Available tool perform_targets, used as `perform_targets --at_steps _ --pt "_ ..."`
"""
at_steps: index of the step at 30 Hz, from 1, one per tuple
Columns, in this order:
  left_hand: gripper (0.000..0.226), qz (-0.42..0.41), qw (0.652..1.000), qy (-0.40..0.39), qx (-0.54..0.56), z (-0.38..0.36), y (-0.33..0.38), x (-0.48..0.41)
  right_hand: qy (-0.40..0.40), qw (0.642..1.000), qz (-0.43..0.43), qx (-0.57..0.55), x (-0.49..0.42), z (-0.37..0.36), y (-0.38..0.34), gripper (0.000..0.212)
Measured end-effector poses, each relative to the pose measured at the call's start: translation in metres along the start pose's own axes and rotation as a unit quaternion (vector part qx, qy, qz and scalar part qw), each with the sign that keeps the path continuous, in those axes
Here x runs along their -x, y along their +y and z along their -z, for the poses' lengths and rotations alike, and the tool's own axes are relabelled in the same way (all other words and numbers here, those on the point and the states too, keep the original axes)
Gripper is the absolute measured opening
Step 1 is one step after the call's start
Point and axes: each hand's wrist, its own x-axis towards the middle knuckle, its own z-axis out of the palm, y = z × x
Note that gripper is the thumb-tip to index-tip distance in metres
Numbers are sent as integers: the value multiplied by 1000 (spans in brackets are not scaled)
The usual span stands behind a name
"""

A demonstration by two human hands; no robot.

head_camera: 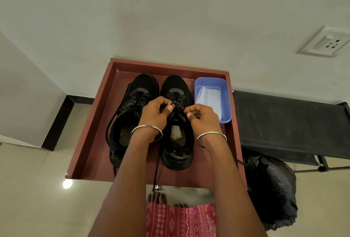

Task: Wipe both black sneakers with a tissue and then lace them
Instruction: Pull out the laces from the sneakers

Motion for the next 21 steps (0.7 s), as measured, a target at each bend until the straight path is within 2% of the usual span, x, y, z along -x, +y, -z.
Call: perform_targets --at_steps 6,11,14,17,19,21 --pt "14 48 994 7 99 1 -3 0 5 1000 2 14 1 -3 -1 23" --pt "10 66 997 9 35 4 7 2 -9 1000 -6 -18 -1 2 4 20" --pt "29 106 993 -45 6 12 10 8 -26 999 -26 -20 4 10 6 15" --pt "53 118 983 -118 -76 17 13 17 -101 991 -70 59 13 22 8 33" --pt "51 129 976 -124 -122 17 12 19 -134 980 -119 81 18 30 8 49" --pt "39 157 977 -108 -100 18 14 20 -150 973 -162 68 24 37 6 55"
